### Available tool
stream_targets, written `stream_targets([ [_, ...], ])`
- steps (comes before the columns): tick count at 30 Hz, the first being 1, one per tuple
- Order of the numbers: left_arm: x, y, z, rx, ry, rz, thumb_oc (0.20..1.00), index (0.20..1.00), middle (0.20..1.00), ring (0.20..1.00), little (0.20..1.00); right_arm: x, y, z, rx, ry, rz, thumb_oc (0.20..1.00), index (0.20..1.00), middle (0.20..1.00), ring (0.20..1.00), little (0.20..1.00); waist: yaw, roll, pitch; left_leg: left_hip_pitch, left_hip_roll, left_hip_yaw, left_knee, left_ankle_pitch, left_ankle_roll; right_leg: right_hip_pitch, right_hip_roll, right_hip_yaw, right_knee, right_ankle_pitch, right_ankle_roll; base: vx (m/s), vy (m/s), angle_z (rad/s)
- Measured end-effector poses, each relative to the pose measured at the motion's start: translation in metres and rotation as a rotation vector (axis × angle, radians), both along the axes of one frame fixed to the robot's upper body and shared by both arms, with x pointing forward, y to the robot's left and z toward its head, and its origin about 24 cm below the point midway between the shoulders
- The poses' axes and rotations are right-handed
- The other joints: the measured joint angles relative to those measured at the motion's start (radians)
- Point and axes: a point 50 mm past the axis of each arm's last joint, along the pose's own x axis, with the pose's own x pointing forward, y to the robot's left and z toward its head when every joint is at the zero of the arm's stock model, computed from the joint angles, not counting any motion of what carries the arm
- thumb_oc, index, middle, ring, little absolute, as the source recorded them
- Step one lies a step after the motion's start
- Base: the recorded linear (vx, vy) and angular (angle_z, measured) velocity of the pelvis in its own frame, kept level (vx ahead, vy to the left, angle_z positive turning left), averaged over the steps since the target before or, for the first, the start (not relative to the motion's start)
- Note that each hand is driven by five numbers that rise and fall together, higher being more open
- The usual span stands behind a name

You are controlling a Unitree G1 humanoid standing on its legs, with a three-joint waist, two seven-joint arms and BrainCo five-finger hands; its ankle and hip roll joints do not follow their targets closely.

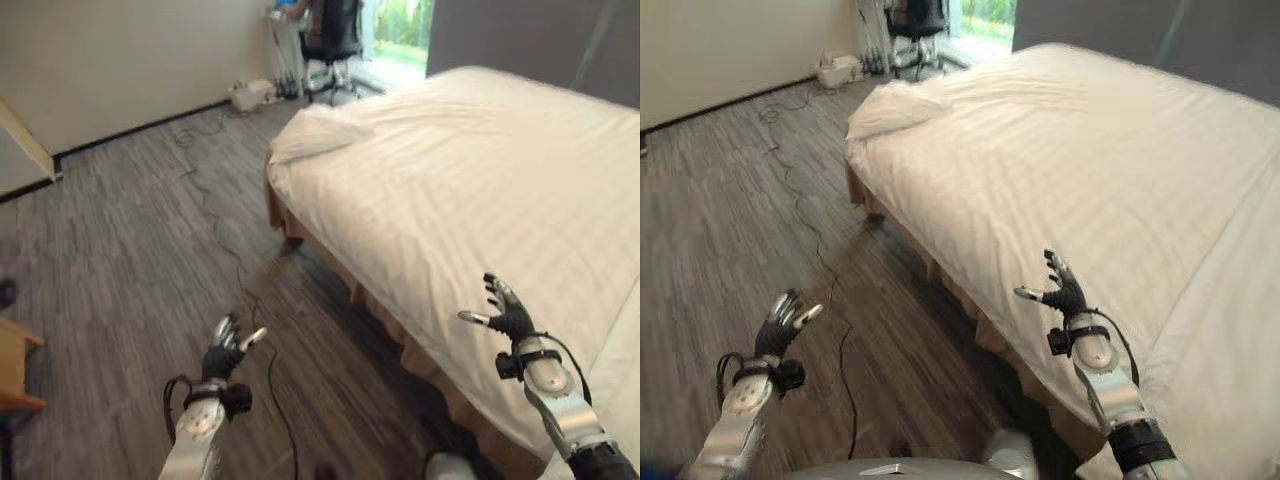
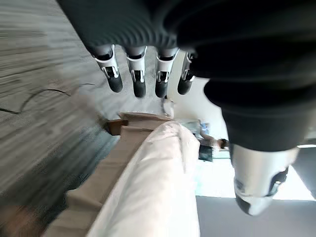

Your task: Making the bed.

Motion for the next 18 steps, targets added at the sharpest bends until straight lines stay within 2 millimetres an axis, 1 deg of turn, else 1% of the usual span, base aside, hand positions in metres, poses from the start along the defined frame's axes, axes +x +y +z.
stream_targets([
  [1, 0.007, -0.002, 0.013, 0.010, -0.059, -0.018, 1.000, 1.000, 1.000, 1.000, 1.000, 0.001, 0.003, 0.004, 0.006, -0.018, 0.012, 1.000, 1.000, 1.000, 1.000, 1.000, 0.009, -0.006, 0.013, -0.023, 0.003, -0.022, 0.006, 0.003, 0.001, 0.001, 0.037, 0.047, -0.044, -0.043, -0.031, 0.23, -0.305, 1.83],
  [2, 0.014, 0.001, 0.027, 0.050, -0.107, -0.048, 1.000, 1.000, 1.000, 1.000, 1.000, 0.003, 0.007, 0.014, 0.022, -0.073, 0.023, 1.000, 1.000, 1.000, 1.000, 1.000, 0.016, -0.043, 0.038, -0.078, -0.021, -0.082, 0.030, 0.013, 0.007, 0.090, 0.099, 0.132, -0.283, -0.074, -0.079, 0.21, -0.270, 1.58],
  [3, 0.015, 0.005, 0.030, 0.067, -0.107, -0.048, 1.000, 1.000, 1.000, 1.000, 1.000, 0.006, 0.008, 0.015, 0.030, -0.086, 0.024, 1.000, 1.000, 1.000, 1.000, 1.000, 0.026, -0.054, 0.056, -0.082, -0.037, -0.092, 0.022, 0.019, 0.001, 0.145, 0.101, 0.160, -0.369, 0.005, -0.105, 0.21, -0.268, 1.68],
  [4, 0.014, 0.002, 0.035, 0.038, -0.125, -0.065, 1.000, 1.000, 1.000, 1.000, 1.000, 0.003, 0.006, 0.016, 0.021, -0.085, 0.022, 1.000, 1.000, 1.000, 1.000, 1.000, 0.031, -0.040, 0.066, -0.092, -0.039, -0.139, 0.014, 0.026, -0.009, 0.183, 0.110, 0.152, -0.424, 0.034, -0.110, 0.13, -0.128, 1.15],
  [5, 0.011, 0.001, 0.051, 0.040, -0.195, -0.081, 1.000, 1.000, 1.000, 1.000, 1.000, 0.002, 0.006, 0.018, 0.026, -0.094, 0.021, 1.000, 1.000, 1.000, 1.000, 1.000, 0.037, -0.050, 0.077, -0.085, -0.052, -0.155, 0.004, 0.024, -0.025, 0.200, 0.095, 0.120, -0.479, 0.045, -0.122, 0.14, -0.126, 0.85],
  [6, 0.008, 0.005, 0.059, 0.046, -0.249, -0.068, 1.000, 1.000, 1.000, 1.000, 1.000, 0.004, 0.008, 0.018, 0.039, -0.098, 0.022, 1.000, 1.000, 1.000, 1.000, 1.000, 0.053, -0.064, 0.086, -0.088, -0.066, -0.153, 0.006, 0.016, -0.042, 0.203, 0.071, 0.100, -0.498, 0.074, -0.127, 0.18, -0.184, 0.52],
  [7, 0.008, 0.009, 0.061, 0.048, -0.261, -0.053, 1.000, 1.000, 1.000, 1.000, 1.000, 0.008, 0.010, 0.021, 0.051, -0.117, 0.021, 1.000, 1.000, 1.000, 1.000, 1.000, 0.069, -0.048, 0.090, -0.086, -0.072, -0.135, 0.061, 0.017, -0.036, 0.219, 0.054, 0.081, -0.506, 0.076, -0.126, 0.13, -0.167, 0.28],
  [8, 0.005, 0.010, 0.061, 0.042, -0.267, -0.043, 1.000, 1.000, 1.000, 1.000, 1.000, 0.007, 0.009, 0.024, 0.042, -0.123, 0.031, 1.000, 1.000, 1.000, 1.000, 1.000, 0.083, -0.011, 0.088, -0.057, -0.053, -0.134, 0.092, -0.017, -0.057, 0.237, 0.063, 0.061, -0.513, 0.077, -0.118, -0.02, -0.178, 0.42],
  [9, 0.003, 0.011, 0.063, 0.038, -0.284, -0.038, 1.000, 1.000, 1.000, 1.000, 1.000, 0.008, 0.010, 0.026, 0.039, -0.131, 0.041, 1.000, 1.000, 1.000, 1.000, 1.000, 0.082, 0.012, 0.097, -0.051, -0.052, -0.137, 0.068, 0.002, -0.051, 0.262, 0.066, 0.033, -0.527, 0.080, -0.108, -0.12, -0.171, 0.43],
  [10, 0.002, 0.011, 0.067, 0.029, -0.305, -0.036, 1.000, 1.000, 1.000, 1.000, 1.000, 0.007, 0.010, 0.026, 0.034, -0.135, 0.050, 1.000, 1.000, 1.000, 1.000, 1.000, 0.086, 0.019, 0.098, -0.051, -0.053, -0.141, 0.070, 0.002, -0.051, 0.265, 0.062, 0.019, -0.537, 0.079, -0.107, -0.14, -0.121, 0.63],
  [11, 0.005, 0.004, 0.073, -0.013, -0.354, -0.049, 1.000, 1.000, 1.000, 1.000, 1.000, 0.008, 0.008, 0.030, 0.016, -0.149, 0.063, 1.000, 1.000, 1.000, 1.000, 1.000, 0.094, 0.035, 0.117, -0.099, -0.062, -0.151, 0.116, 0.026, -0.080, 0.265, 0.065, -0.039, -0.530, 0.083, -0.108, -0.04, -0.083, 1.22],
  [12, 0.016, -0.005, 0.081, -0.035, -0.403, -0.079, 1.000, 1.000, 1.000, 1.000, 1.000, 0.006, 0.001, 0.031, -0.014, -0.151, 0.059, 1.000, 1.000, 1.000, 1.000, 1.000, 0.069, 0.030, 0.142, -0.144, -0.068, -0.142, 0.156, 0.043, -0.156, 0.275, 0.028, -0.113, -0.544, 0.081, -0.128, 0.10, -0.062, 1.54],
  [13, 0.019, -0.012, 0.082, -0.047, -0.408, -0.105, 1.000, 1.000, 1.000, 1.000, 1.000, 0.008, -0.003, 0.034, -0.042, -0.154, 0.059, 1.000, 1.000, 1.000, 1.000, 1.000, 0.078, 0.026, 0.158, -0.166, -0.055, -0.043, 0.177, 0.030, -0.148, 0.273, 0.013, -0.151, -0.543, 0.082, -0.132, 0.13, -0.077, 1.41],
  [14, 0.018, -0.013, 0.076, -0.051, -0.382, -0.117, 1.000, 1.000, 1.000, 1.000, 1.000, 0.011, -0.003, 0.037, -0.052, -0.168, 0.059, 1.000, 1.000, 1.000, 1.000, 1.000, 0.088, 0.009, 0.168, -0.146, -0.022, 0.105, 0.199, 0.002, -0.112, 0.279, -0.003, -0.171, -0.539, 0.082, -0.134, 0.17, -0.054, 1.04],
  [15, 0.018, -0.016, 0.070, -0.059, -0.351, -0.133, 1.000, 1.000, 1.000, 1.000, 1.000, 0.012, -0.005, 0.041, -0.059, -0.181, 0.054, 1.000, 1.000, 1.000, 1.000, 1.000, 0.074, 0.018, 0.167, -0.091, 0.006, 0.249, 0.198, -0.008, -0.108, 0.310, -0.005, -0.204, -0.538, 0.057, -0.106, 0.20, -0.021, 0.71],
  [16, 0.017, -0.018, 0.068, -0.063, -0.343, -0.140, 1.000, 1.000, 1.000, 1.000, 1.000, 0.012, -0.007, 0.043, -0.065, -0.187, 0.051, 1.000, 1.000, 1.000, 1.000, 1.000, 0.073, 0.021, 0.166, -0.070, 0.009, 0.252, 0.174, -0.019, -0.107, 0.316, -0.004, -0.210, -0.539, 0.052, -0.098, 0.18, -0.002, 0.50],
  [17, 0.014, -0.018, 0.066, -0.063, -0.336, -0.149, 1.000, 1.000, 1.000, 1.000, 1.000, 0.015, -0.008, 0.048, -0.072, -0.206, 0.050, 1.000, 1.000, 1.000, 1.000, 1.000, 0.083, 0.025, 0.170, -0.044, 0.005, 0.249, 0.136, -0.022, -0.049, 0.322, -0.001, -0.200, -0.543, 0.054, -0.083, 0.20, 0.029, 0.00],
  [18, 0.010, -0.012, 0.063, -0.057, -0.319, -0.131, 1.000, 1.000, 1.000, 1.000, 1.000, 0.017, -0.003, 0.050, -0.057, -0.226, 0.049, 1.000, 1.000, 1.000, 1.000, 1.000, 0.091, 0.005, 0.177, -0.022, -0.022, 0.220, 0.125, -0.025, -0.029, 0.337, -0.012, -0.199, -0.540, 0.060, -0.082, 0.15, 0.051, 0.04],
])
